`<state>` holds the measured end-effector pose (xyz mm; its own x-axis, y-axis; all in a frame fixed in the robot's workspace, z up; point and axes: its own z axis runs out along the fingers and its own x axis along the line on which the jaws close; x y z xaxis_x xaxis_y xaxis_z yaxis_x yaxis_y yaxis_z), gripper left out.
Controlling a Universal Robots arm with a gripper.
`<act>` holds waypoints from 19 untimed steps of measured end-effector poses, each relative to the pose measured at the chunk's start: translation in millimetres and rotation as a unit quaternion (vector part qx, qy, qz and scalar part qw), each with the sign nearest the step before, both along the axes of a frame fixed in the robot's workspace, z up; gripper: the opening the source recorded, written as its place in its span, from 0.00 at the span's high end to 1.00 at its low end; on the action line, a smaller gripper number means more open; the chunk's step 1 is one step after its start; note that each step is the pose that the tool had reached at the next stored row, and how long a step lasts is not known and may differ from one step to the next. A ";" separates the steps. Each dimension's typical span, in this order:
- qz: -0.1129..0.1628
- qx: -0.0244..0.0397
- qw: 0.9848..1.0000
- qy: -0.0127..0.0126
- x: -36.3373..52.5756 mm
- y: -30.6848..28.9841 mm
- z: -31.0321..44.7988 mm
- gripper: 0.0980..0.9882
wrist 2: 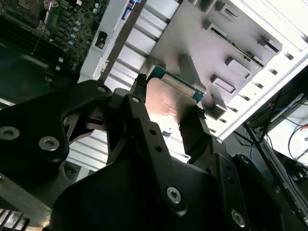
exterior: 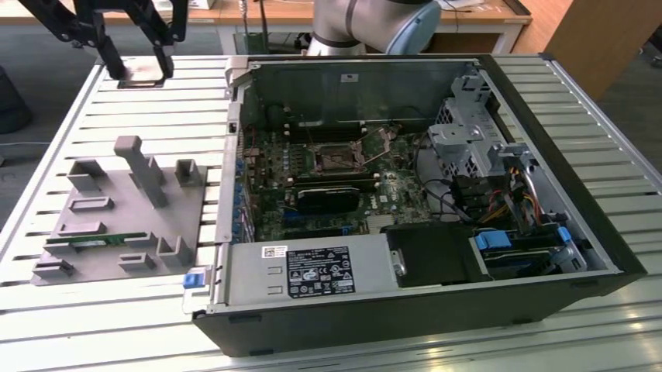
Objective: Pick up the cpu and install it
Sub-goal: 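Pick up the cpu and move it towards the insertion slot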
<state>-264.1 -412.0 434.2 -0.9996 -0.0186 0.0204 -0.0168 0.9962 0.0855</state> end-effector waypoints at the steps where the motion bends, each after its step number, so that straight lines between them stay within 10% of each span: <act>1: 0.000 0.000 1.000 0.000 1.5 0.0 0.0 0.52; 19: 0.000 0.000 1.000 0.000 29.8 0.1 0.0 0.52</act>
<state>-234.4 -411.9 434.1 -0.9996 -0.0185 0.0205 -0.0166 0.9962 0.0855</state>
